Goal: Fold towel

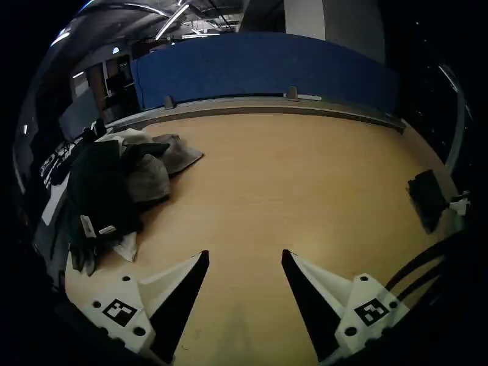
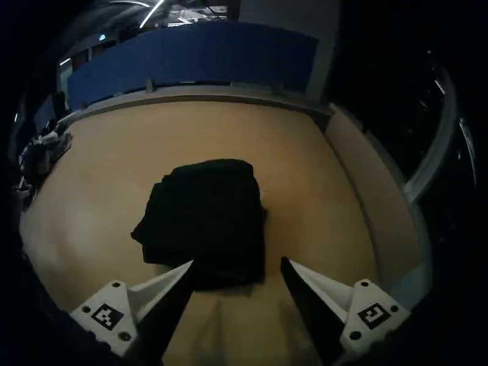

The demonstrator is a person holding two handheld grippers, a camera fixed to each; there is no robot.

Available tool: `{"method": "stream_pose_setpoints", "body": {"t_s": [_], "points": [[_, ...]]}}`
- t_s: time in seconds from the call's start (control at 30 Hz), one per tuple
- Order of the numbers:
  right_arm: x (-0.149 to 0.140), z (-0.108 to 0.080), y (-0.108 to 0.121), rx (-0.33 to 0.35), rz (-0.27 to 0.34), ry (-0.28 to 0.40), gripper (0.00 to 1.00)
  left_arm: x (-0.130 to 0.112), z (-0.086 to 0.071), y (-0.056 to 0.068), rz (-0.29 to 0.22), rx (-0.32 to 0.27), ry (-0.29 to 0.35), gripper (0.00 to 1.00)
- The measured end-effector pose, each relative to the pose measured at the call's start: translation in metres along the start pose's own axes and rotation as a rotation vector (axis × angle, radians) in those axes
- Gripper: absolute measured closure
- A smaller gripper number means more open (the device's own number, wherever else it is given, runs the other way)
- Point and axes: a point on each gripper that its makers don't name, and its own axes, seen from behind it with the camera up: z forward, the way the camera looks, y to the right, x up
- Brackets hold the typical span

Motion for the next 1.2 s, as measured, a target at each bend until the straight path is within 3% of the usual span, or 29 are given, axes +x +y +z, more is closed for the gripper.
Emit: {"method": "stream_pose_setpoints", "body": {"t_s": [0.3,0.6,1.0,1.2], "points": [[0.028,0.003,-0.02,0.041,0.004,0.053,0.0,0.0,-0.002,-0.002,-0.004,0.003,0.003,0.12],[0.041,0.015,-0.043,0.07,-0.018,0.064,0.0,0.0,-0.003,-0.006,-0.009,0.007,0.006,0.12],[0.038,0.021,-0.051,0.085,-0.015,0.059,0.0,0.0,-0.002,-0.006,-0.009,0.007,0.006,0.12],[0.012,0.034,-0.056,0.081,-0.022,0.006,0.0,0.0,-0.002,-0.007,-0.007,0.01,0.005,0.12]]}}
